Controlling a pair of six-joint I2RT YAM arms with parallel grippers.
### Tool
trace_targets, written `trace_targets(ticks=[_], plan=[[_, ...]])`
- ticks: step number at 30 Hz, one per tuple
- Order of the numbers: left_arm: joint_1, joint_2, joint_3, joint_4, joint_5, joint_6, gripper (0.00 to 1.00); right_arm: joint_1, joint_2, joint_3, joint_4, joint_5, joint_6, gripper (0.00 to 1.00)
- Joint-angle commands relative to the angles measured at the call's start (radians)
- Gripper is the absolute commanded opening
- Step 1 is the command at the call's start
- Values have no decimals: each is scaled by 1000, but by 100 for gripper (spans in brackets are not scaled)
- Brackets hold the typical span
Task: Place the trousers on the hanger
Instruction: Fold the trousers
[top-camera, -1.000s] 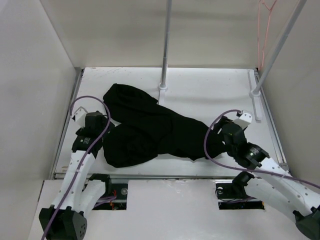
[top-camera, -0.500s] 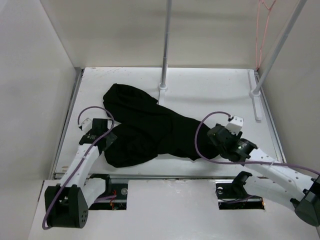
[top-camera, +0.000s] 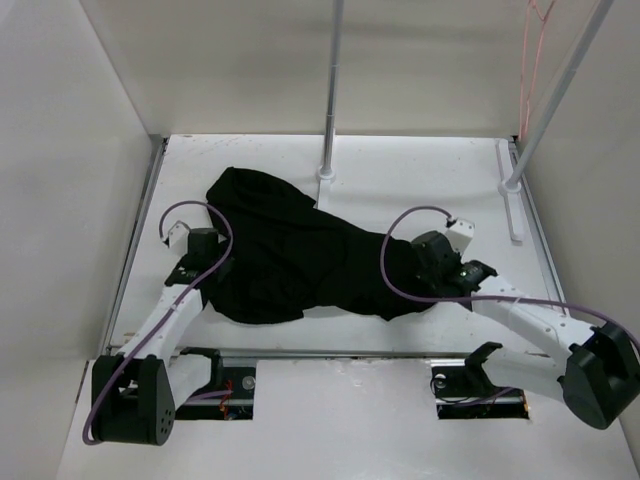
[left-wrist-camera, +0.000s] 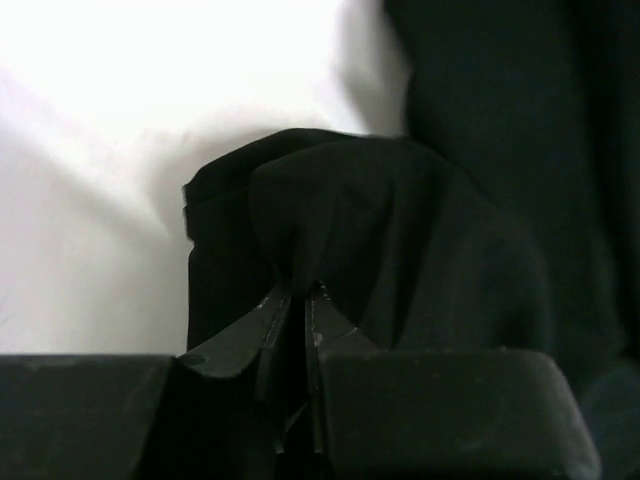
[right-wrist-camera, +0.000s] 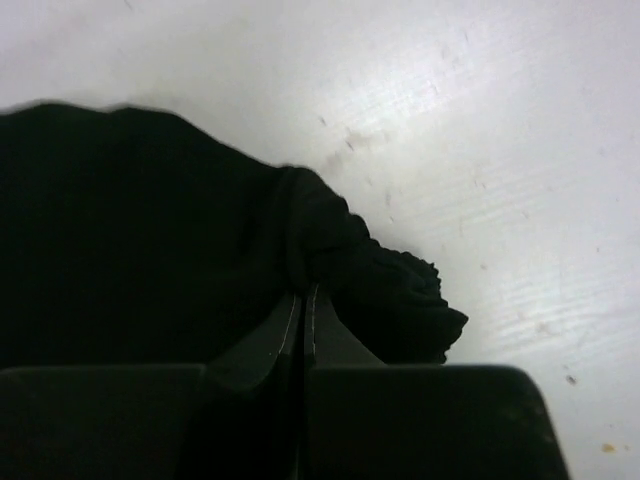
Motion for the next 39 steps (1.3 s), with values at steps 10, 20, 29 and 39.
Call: trace_targets(ticks=[10,20,29,39], plan=[[-5,-93,486,115,-279,45,6,-88,-28,446,253,167,-333,0],[33,-81,558,-37,-360,147,12,-114,-37,391,221,154,-299,1],[39,104,719,3,-350,151,9,-117,113,630,293,72,-359,1],[-27,-22,641,-86,-511,278,10,-43,-134,346,228,210,-299,3]])
